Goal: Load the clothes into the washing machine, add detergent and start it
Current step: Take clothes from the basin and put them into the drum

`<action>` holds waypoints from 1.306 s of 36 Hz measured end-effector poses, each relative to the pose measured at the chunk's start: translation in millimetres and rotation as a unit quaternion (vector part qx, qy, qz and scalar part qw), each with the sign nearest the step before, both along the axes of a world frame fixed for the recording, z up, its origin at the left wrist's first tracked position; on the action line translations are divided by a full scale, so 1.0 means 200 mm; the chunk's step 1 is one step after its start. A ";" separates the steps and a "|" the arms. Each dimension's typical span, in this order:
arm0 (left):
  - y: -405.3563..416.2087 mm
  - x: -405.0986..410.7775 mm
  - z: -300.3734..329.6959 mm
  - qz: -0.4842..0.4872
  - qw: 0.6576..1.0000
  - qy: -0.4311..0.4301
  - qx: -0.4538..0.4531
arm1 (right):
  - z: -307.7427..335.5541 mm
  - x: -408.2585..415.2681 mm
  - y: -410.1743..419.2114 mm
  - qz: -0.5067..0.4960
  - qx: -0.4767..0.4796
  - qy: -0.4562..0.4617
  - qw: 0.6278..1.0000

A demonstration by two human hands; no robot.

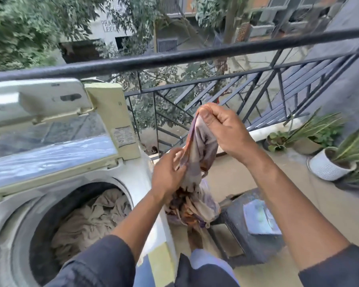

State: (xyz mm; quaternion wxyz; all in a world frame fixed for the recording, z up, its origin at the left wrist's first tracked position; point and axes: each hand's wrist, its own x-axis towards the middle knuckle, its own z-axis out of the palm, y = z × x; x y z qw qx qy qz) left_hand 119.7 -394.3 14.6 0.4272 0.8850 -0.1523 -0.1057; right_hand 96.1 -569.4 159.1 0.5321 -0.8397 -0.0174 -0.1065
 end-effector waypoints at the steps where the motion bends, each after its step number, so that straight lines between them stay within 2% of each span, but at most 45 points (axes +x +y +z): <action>1: -0.01 0.02 0.01 0.008 1.000 -0.013 -0.011 | 0.02 0.00 0.00 0.016 -0.009 -0.006 1.000; 6: -0.02 0.11 0.10 0.046 0.998 -0.025 -0.042 | 0.05 0.04 -0.03 0.026 -0.004 -0.014 1.000; 10: 0.04 0.16 0.14 0.107 0.991 -0.030 -0.077 | 0.07 0.05 -0.16 0.028 -0.035 -0.003 0.999; 14: 0.09 0.22 0.27 0.119 0.984 -0.051 -0.123 | 0.03 0.04 -0.30 0.017 -0.174 0.063 0.982; 18: 0.06 0.27 0.48 0.090 0.973 -0.103 -0.186 | -0.06 0.01 -0.39 0.008 -0.381 0.168 0.909; 20: 0.04 0.28 0.64 0.061 0.962 -0.145 -0.225 | -0.12 -0.01 -0.42 0.007 -0.436 0.184 0.881; 25: -0.03 0.27 0.96 -0.038 0.947 -0.246 -0.202 | -0.22 0.00 -0.41 -0.021 -0.395 0.216 0.893; 27: -0.05 0.26 1.03 -0.044 0.938 -0.267 -0.216 | -0.27 0.02 -0.38 -0.048 -0.392 0.211 0.894; 30: -0.05 0.25 1.09 -0.024 0.928 -0.288 -0.235 | -0.40 0.05 -0.38 -0.085 -0.300 0.248 0.917; 33: -0.03 0.24 1.08 -0.006 0.937 -0.283 -0.206 | -0.54 0.06 -0.43 -0.103 -0.093 0.282 0.949; 36: 0.03 0.21 0.99 0.007 0.969 -0.192 -0.153 | -0.60 0.08 -0.48 -0.143 0.132 0.303 0.933; 38: 0.07 0.17 0.92 0.025 0.993 -0.074 -0.089 | -0.59 0.10 -0.51 -0.159 0.222 0.323 0.906; 40: 0.07 0.12 0.84 0.068 0.990 0.046 -0.116 | -0.55 0.14 -0.53 -0.151 0.263 0.312 0.900; 41: 0.06 0.09 0.81 0.097 0.983 0.073 -0.136 | -0.50 0.15 -0.53 -0.145 0.267 0.295 0.906; 44: 0.04 0.07 0.71 0.173 0.972 0.082 -0.138 | -0.33 0.17 -0.48 -0.125 0.306 0.279 0.901; 47: 0.06 0.08 0.61 0.224 0.954 0.131 -0.152 | -0.23 0.19 -0.43 -0.100 0.323 0.253 0.907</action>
